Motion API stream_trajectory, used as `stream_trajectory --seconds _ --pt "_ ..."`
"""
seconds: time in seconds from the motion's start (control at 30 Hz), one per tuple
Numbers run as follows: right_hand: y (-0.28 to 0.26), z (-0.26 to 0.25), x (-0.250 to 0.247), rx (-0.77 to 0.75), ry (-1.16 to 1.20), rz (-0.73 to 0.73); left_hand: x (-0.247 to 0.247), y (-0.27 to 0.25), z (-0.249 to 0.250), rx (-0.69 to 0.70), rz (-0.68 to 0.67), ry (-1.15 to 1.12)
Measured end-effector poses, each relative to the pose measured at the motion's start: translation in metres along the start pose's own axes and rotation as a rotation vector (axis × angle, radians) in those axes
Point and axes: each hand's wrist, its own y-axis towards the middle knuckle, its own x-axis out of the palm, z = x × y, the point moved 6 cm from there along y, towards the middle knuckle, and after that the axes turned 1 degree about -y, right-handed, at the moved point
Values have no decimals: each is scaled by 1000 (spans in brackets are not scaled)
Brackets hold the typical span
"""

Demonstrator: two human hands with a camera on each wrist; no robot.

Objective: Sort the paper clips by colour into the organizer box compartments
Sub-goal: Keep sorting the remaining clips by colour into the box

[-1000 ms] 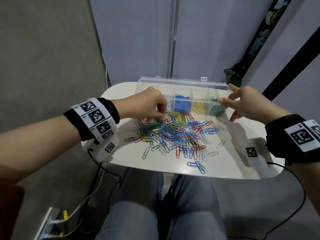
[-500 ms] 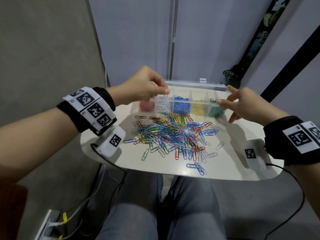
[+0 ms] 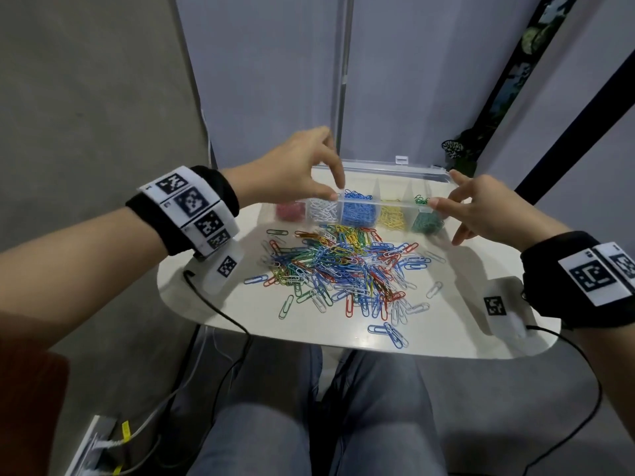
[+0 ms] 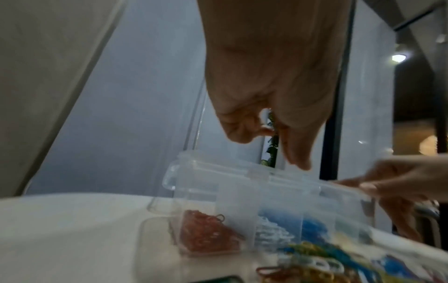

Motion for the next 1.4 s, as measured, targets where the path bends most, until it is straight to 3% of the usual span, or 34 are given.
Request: stream_trajectory --seconds 0.07,0.2,0.67,0.83,1.07,1.4 --pt "0 0 0 -2 2 0 12 -12 13 164 -72 35" --pt "0 0 0 -5 -5 1 44 -31 16 118 -266 220" --pt "1 2 1 6 -7 -1 53 -28 1 18 -253 246" --pt "1 2 0 1 -17 8 43 -31 0 -42 -186 -38" --pt "2 2 1 -7 -23 1 35 -38 -8 -341 -172 -627" --pt "3 3 2 -11 -11 8 37 -43 2 -361 -274 -705"
